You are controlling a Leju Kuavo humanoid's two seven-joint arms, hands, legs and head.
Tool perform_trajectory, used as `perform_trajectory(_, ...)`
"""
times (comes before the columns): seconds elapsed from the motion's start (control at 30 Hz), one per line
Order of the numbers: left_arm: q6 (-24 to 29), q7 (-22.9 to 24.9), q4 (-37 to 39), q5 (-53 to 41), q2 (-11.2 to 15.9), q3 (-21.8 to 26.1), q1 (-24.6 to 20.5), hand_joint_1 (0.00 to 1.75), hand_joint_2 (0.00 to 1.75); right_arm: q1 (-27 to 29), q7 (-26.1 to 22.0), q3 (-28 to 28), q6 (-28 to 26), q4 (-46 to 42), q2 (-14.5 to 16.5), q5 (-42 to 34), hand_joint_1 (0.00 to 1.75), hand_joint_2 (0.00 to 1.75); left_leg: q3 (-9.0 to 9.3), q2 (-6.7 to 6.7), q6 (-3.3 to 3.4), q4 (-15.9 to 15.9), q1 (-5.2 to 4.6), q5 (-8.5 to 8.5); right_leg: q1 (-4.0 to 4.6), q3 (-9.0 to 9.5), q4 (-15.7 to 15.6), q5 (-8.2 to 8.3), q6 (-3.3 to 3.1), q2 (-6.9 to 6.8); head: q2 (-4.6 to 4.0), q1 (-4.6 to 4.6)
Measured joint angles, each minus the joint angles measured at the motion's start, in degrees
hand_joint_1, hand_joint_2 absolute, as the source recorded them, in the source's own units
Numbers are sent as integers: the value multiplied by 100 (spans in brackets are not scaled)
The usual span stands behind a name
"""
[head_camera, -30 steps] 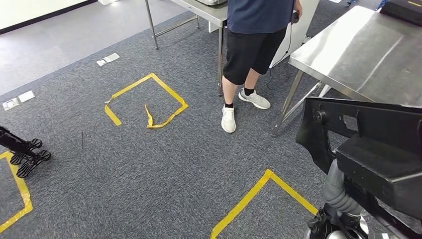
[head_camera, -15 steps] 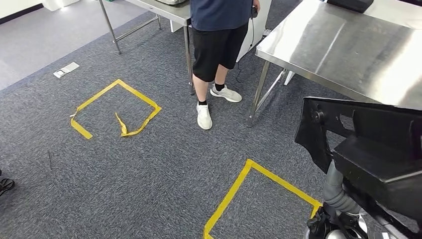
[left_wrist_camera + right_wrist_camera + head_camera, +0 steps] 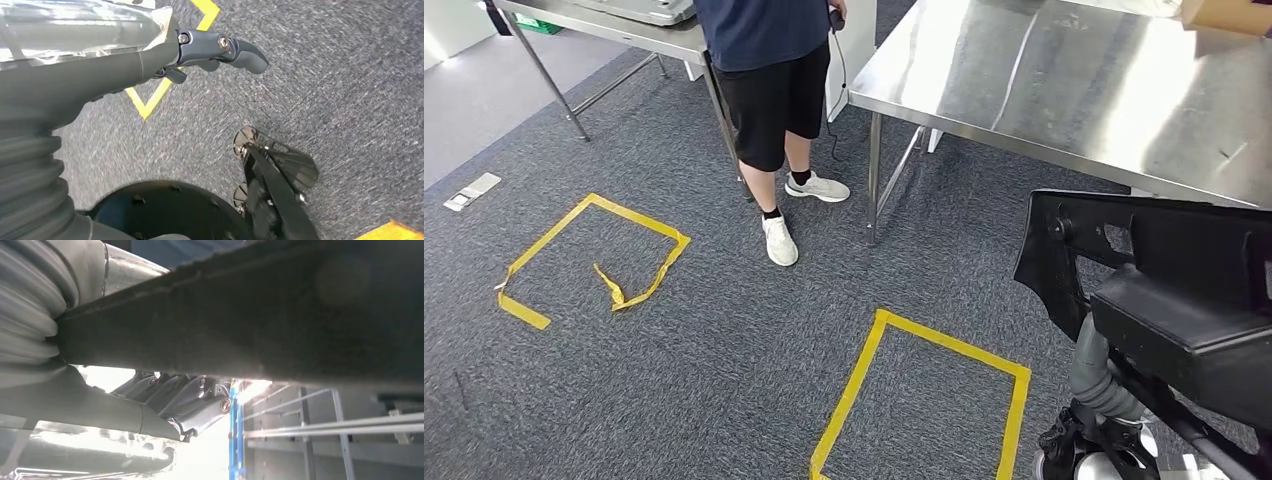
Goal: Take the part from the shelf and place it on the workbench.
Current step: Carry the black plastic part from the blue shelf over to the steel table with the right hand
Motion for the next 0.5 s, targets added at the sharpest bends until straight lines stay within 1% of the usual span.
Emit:
perform_trajectory(0.03,1,-3,0,0,0,0,3,0,175,-2,-1,0,0,13,1,-2,175,175,44,-15,5,-162,6,169,-3,7,5,0,2,84,0,-1)
perform_trajectory(0.07,2,-7,0,0,0,0,4,0,175,-7,-3,0,1,24,1,-7,175,175,176,-65,9,-502,18,404,-10,14,12,-1,4,168,0,-1)
perform_trajectory(0.1,2,-13,1,0,0,0,4,0,175,-19,-6,1,2,35,2,-12,175,175,339,-186,13,-907,39,623,-12,12,24,-4,15,247,0,-3)
perform_trajectory(0.13,2,-19,3,0,0,0,4,0,175,-37,-9,3,3,46,2,-18,175,175,475,-312,14,-1253,59,768,0,-3,44,-11,36,322,0,2)
perform_trajectory(0.17,2,-23,5,0,0,0,5,0,175,-55,-11,4,5,57,2,-22,175,175,553,-408,20,-1468,62,833,5,-27,56,-9,70,389,0,4)
perform_trajectory(0.2,3,-25,9,-1,0,0,5,0,175,-69,-13,6,6,68,2,-24,175,175,579,-453,42,-1557,52,835,6,-54,54,-3,112,452,0,5)
perform_trajectory(0.23,3,-26,11,-4,0,0,3,0,175,-74,-14,7,7,77,1,-25,175,175,584,-408,75,-1576,28,832,0,-82,41,11,159,519,0,5)
perform_trajectory(0.27,3,-26,14,-11,-1,-1,0,0,175,-70,-15,7,7,83,-3,-25,175,175,596,-331,128,-1596,15,851,-13,-111,31,27,201,544,0,5)
perform_trajectory(0.3,2,-26,16,-20,-1,-1,-3,0,175,-69,-16,6,4,89,-12,-25,175,175,614,-257,185,-1624,12,875,-9,-156,70,12,224,461,0,7)
perform_trajectory(0.33,1,-28,18,-29,-1,-2,-3,0,175,-75,-18,7,-1,94,-18,-25,175,175,633,-175,238,-1655,14,899,4,-247,213,-53,225,317,0,17)
perform_trajectory(0.37,-5,-31,20,-37,-2,-2,0,0,175,-83,-20,9,-7,98,-25,-24,175,175,645,-89,280,-1680,17,917,20,-388,477,-170,206,136,0,30)
perform_trajectory(0.4,-15,-33,21,-42,-2,-2,8,0,175,-88,-21,11,-13,101,-29,-21,175,175,648,-9,304,-1686,4,917,33,-572,843,-323,179,-28,0,38)
perform_trajectory(0.43,-25,-37,22,-46,-1,-2,16,0,175,-86,-21,14,-17,104,-30,-19,175,175,645,77,319,-1686,-6,914,37,-771,1247,-472,163,-104,0,46)
perform_trajectory(0.47,-37,-41,23,-49,-1,-2,22,0,175,-73,-20,14,-21,108,-33,-17,175,175,642,158,322,-1685,-15,909,37,-928,1566,-570,166,-137,0,47)
perform_trajectory(0.5,-48,-46,24,-52,-1,-2,26,0,175,-56,-20,14,-26,112,-36,-16,175,175,643,237,322,-1684,-19,902,33,-991,1704,-592,189,-159,0,46)
